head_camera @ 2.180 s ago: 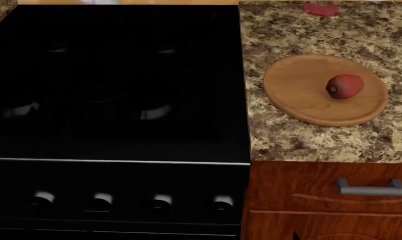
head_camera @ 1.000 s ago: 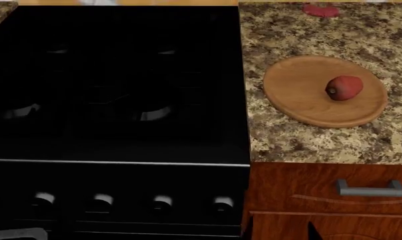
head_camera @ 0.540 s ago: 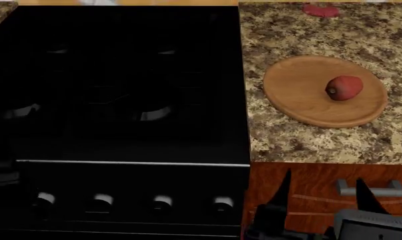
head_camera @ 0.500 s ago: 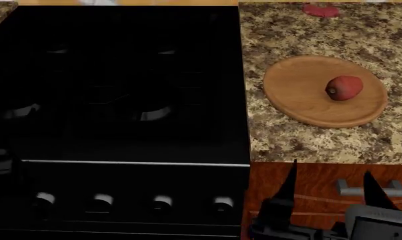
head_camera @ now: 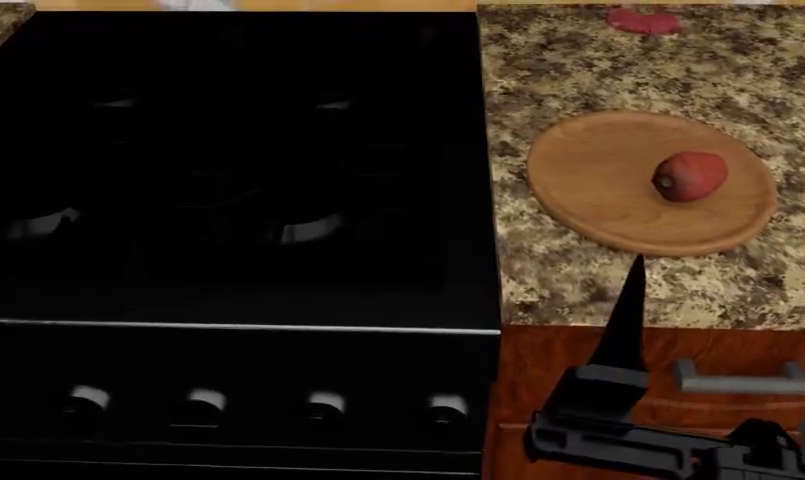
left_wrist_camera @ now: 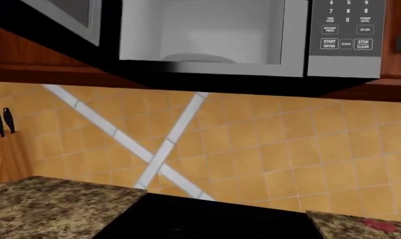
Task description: Pick the sweet potato from the counter and place it in the microwave.
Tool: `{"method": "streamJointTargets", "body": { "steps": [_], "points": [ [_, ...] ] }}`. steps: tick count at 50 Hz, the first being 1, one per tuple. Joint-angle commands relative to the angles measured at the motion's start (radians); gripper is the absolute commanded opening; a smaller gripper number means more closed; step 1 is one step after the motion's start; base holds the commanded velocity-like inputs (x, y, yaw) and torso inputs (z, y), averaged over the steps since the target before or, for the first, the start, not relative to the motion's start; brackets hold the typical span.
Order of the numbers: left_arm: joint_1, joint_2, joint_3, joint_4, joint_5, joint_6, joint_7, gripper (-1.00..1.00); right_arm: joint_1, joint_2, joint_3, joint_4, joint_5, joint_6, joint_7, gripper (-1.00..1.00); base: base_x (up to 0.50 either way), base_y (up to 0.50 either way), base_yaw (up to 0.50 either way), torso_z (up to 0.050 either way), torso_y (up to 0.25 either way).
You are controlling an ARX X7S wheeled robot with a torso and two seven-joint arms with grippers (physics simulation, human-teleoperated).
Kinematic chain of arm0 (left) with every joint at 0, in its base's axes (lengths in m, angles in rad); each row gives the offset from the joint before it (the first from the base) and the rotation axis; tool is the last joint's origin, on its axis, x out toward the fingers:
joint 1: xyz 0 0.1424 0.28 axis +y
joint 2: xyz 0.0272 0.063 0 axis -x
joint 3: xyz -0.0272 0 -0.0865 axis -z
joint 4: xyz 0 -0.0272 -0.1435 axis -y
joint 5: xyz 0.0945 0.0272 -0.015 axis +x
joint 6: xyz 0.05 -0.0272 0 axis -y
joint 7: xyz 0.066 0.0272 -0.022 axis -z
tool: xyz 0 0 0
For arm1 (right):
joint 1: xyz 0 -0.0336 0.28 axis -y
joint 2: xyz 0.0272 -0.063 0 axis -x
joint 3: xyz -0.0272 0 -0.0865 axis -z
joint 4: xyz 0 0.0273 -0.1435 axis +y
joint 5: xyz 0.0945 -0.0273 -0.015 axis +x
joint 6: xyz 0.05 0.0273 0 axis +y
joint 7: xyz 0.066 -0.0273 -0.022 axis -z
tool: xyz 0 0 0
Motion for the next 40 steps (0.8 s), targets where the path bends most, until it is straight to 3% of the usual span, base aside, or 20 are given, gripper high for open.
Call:
{"method": "streamJointTargets", "body": {
  "steps": [1, 10, 18, 40],
  "points": [
    [-0.073, -0.106, 0.125, 0.006, -0.026, 0.12, -0.055, 1.0, 0.002, 0.136, -0.042, -0.022, 0.117, -0.088, 0.157, 1.0, 0.2, 0.0, 0.0, 0.0, 0.0],
    [-0.082, -0.13, 0.161, 0.006, -0.007, 0.16, -0.055, 1.0, -0.009, 0.164, -0.054, -0.013, 0.134, -0.125, 0.181, 1.0, 0.21, 0.0, 0.0, 0.0, 0.0],
    [-0.117, -0.171, 0.262, 0.006, 0.033, 0.228, -0.055, 1.0, -0.031, 0.181, -0.055, -0.011, 0.145, -0.154, 0.187, 1.0, 0.26, 0.0, 0.0, 0.0, 0.0],
    [-0.141, -0.187, 0.305, 0.006, 0.042, 0.251, -0.055, 1.0, -0.038, 0.21, -0.069, 0.002, 0.171, -0.193, 0.218, 1.0, 0.26, 0.0, 0.0, 0.0, 0.0]
  ]
}}
